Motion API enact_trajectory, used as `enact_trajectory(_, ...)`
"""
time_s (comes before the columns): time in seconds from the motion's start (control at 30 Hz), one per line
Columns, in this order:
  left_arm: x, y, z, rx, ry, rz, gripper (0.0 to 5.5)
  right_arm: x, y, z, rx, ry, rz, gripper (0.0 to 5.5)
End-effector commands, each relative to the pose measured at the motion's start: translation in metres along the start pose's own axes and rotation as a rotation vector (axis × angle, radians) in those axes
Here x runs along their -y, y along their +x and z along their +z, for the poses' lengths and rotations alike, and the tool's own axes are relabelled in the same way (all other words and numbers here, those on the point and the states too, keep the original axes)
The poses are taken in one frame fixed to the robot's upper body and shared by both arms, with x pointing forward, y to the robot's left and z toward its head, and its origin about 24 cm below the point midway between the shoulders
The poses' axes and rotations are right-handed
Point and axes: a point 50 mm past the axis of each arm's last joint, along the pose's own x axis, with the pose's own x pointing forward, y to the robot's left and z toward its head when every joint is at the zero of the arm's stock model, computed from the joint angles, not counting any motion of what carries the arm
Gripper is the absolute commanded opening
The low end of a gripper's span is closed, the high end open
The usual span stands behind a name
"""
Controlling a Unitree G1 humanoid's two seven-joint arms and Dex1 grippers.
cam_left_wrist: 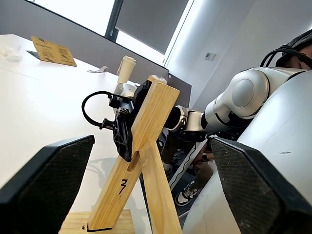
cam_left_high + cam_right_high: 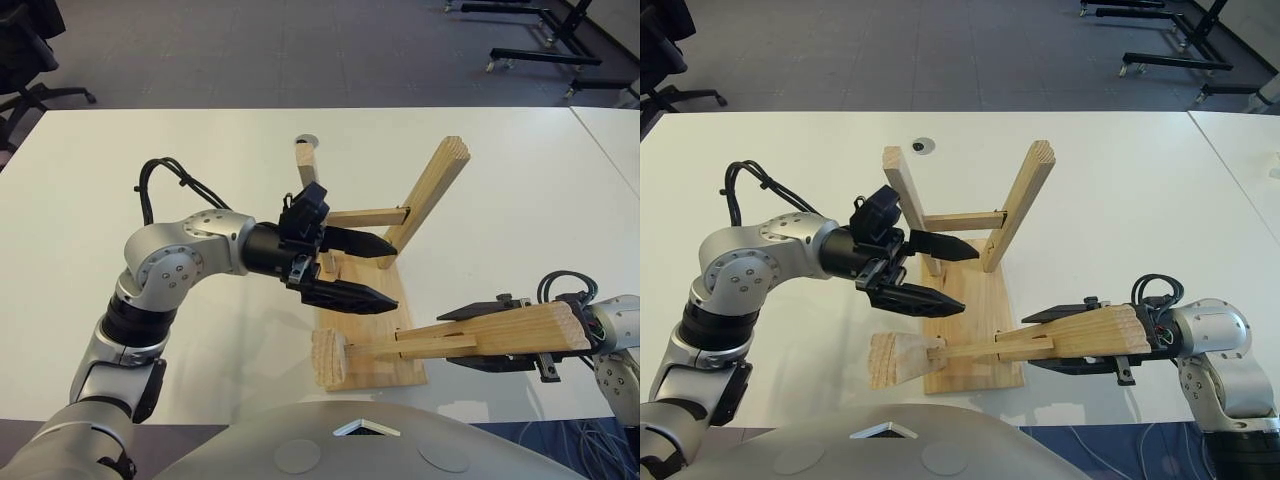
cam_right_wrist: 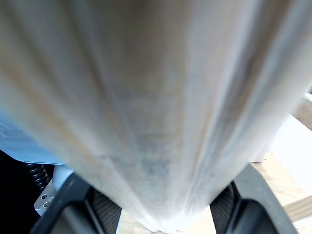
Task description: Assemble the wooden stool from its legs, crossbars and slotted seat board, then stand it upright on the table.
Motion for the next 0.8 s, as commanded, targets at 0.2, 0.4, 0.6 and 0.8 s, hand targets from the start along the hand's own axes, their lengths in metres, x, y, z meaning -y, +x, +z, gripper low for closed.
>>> enact_trajectory(0.2,-0.006,0.006,-0.014,-0.128,-0.089,0.044,4.35,-0.005,0.002,0.002,-0.009,-0.026,0.013,2.05)
enact_trajectory(0.4,-0.006,0.013,-0.019,-0.252,-0.014,0.084,4.35,-0.016,0.005,-0.002,-0.010,-0.008,0.015,2.05)
enact_trajectory(0.6,0.000,0.023,-0.015,-0.256,-0.003,-0.003,4.35,-0.018,0.005,-0.005,-0.016,0.000,0.016,2.05)
enact_trajectory(0.8,-0.001,0.031,-0.020,-0.312,-0.030,-0.027,4.35,-0.017,0.005,-0.005,-0.019,-0.004,0.017,2.05)
